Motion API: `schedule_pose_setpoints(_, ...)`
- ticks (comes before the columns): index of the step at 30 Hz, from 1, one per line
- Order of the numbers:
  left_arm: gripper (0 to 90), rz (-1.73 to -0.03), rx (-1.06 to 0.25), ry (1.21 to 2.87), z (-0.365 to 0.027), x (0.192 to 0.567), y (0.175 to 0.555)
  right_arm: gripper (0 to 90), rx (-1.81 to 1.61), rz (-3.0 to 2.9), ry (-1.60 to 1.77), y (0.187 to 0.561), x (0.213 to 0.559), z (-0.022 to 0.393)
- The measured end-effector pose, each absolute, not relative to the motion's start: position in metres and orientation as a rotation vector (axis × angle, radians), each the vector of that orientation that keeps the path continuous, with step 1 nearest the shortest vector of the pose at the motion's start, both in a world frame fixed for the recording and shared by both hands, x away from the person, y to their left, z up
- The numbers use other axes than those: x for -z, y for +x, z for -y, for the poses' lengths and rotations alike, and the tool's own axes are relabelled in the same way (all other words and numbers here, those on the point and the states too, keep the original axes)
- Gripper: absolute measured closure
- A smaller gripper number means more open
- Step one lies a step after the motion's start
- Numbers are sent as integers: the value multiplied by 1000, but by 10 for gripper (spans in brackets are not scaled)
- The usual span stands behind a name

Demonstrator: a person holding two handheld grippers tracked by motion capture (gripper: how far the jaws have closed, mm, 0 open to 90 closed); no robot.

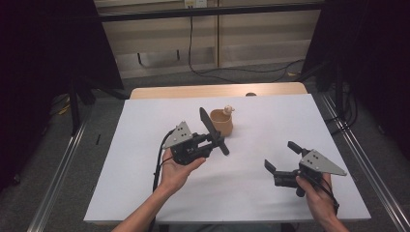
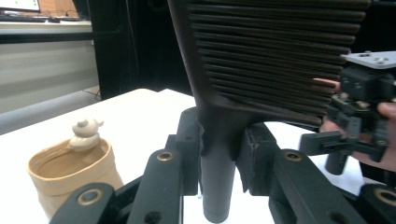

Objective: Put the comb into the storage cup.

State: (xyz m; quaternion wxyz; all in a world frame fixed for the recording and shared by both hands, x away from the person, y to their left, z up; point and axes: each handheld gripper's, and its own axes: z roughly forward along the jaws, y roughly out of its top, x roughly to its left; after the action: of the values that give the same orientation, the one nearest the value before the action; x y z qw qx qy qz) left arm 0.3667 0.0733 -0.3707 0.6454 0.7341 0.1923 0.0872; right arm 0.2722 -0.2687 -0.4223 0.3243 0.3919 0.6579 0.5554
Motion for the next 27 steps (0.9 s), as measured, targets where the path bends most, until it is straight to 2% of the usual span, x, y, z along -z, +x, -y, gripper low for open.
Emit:
schedule_pose_setpoints(7,725,-504,-209,1680,-78,380,373,0,-1407,-1696,1051,257,425,282)
schedule_pose_setpoints(27,725,-575,-272,1649,-93,365,396,0,-1382,-1573,1113,233,434,307)
